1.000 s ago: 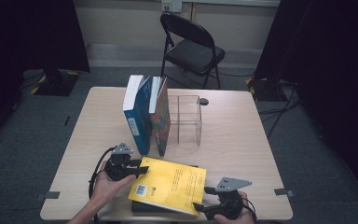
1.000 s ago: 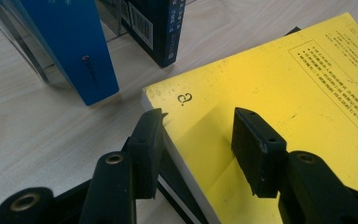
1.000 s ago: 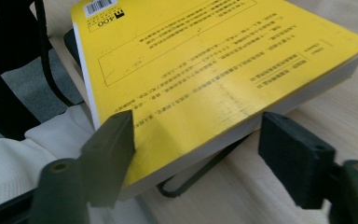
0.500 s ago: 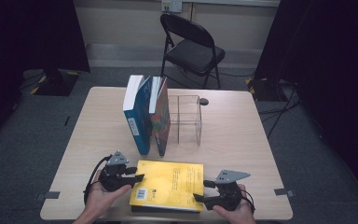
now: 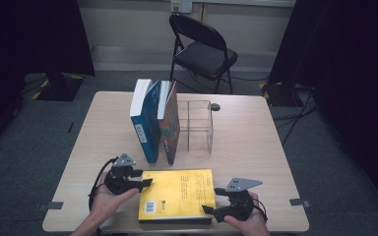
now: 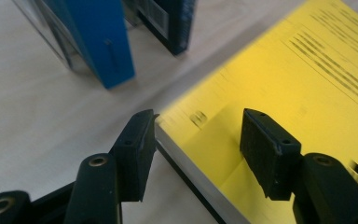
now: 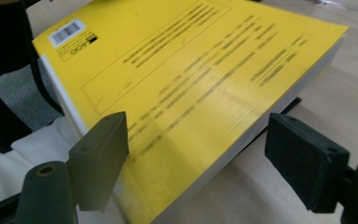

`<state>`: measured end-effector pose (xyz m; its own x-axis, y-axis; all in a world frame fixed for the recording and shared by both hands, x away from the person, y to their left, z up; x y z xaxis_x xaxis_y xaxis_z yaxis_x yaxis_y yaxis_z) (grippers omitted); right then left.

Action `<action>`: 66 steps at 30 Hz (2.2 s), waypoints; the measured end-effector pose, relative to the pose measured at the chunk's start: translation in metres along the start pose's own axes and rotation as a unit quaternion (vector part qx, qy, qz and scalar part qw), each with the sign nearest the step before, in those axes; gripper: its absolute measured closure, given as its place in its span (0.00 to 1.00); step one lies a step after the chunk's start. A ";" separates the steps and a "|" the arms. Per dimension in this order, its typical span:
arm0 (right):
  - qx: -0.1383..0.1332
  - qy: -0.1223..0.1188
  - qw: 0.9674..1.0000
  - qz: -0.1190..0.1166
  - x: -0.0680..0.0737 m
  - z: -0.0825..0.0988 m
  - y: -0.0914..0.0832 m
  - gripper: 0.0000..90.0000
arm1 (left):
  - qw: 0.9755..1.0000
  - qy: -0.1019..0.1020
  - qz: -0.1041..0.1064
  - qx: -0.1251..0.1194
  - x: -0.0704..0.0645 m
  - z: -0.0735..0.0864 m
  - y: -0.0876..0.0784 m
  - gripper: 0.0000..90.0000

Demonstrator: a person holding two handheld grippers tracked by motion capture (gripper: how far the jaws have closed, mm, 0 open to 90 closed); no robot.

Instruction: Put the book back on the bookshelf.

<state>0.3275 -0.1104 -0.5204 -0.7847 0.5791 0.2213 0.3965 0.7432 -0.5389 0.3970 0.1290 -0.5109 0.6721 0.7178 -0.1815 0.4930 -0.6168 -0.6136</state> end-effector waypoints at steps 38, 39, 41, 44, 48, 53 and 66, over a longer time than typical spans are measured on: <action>-0.022 -0.010 0.991 0.130 -0.062 -0.020 0.003 0.57 | 0.994 0.048 0.093 0.016 -0.061 0.013 0.005 0.61; -0.024 -0.013 0.990 0.136 -0.064 -0.021 0.003 0.57 | 0.994 0.047 0.097 0.015 -0.063 0.013 0.006 0.62; -0.027 -0.012 0.989 0.146 -0.067 -0.022 0.002 0.59 | 0.994 0.047 0.098 0.015 -0.065 0.013 0.007 0.62; -0.031 0.005 0.990 0.137 -0.065 -0.020 -0.002 0.56 | 0.994 0.046 0.097 0.007 -0.067 0.011 0.010 0.62; -0.027 0.008 0.994 0.109 -0.047 -0.013 -0.005 0.61 | 0.993 0.047 0.105 0.000 -0.066 0.010 0.013 0.61; -0.025 0.003 0.994 0.105 -0.044 -0.011 -0.004 0.64 | 0.994 0.039 0.101 -0.001 -0.067 0.007 0.019 0.54; -0.023 -0.004 0.989 0.145 -0.070 -0.021 0.001 0.63 | 0.992 0.013 0.125 0.012 -0.077 0.007 0.020 0.60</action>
<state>0.3925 -0.1429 -0.5192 -0.6380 0.7679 0.0566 0.6265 0.5605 -0.5416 0.3511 0.0639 -0.5147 0.7859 0.5341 -0.3116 0.2952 -0.7669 -0.5698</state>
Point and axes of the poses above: each handheld gripper's, and its own axes: y roughly forward along the jaws, z roughly out of its underside, x roughly to its left, the point moved 10 cm from there along y, roughly forward along the jaws, and after that the axes turned 5 degrees about -x, right-handed, at the moved point
